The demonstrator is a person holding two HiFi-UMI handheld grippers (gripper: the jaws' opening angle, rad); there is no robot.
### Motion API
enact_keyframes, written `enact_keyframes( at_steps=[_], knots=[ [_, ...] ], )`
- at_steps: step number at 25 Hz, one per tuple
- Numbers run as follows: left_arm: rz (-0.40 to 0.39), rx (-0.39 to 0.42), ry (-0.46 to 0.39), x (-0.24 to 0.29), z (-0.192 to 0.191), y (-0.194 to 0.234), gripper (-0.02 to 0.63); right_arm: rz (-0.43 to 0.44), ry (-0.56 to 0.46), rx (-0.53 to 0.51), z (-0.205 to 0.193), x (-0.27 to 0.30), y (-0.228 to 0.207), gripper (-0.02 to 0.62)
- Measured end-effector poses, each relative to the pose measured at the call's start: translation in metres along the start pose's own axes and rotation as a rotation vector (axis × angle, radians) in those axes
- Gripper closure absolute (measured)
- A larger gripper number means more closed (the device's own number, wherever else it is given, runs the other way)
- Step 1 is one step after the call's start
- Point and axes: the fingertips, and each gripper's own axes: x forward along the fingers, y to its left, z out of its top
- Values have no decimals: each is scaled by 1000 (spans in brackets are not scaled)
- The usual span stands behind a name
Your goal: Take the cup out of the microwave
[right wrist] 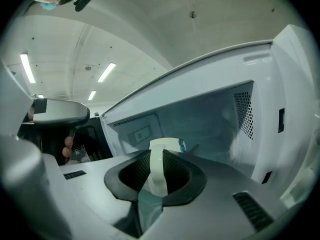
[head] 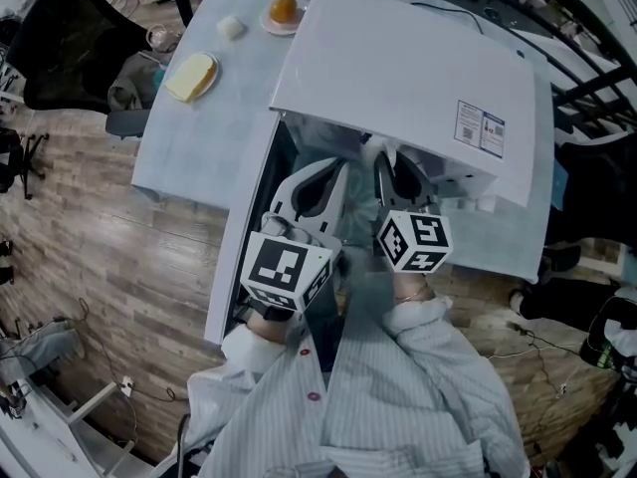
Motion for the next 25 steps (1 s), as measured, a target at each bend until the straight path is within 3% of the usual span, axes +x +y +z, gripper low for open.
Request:
enact_keyframes(
  at_steps=[7,25],
  knots=[
    [-4,1,-14,-2,7,0,597,-2,16,54,-5,-7,1,509],
    [-52,8,-36,-12,18,-21,597,33,-27,48,21,-48,27,508]
  ],
)
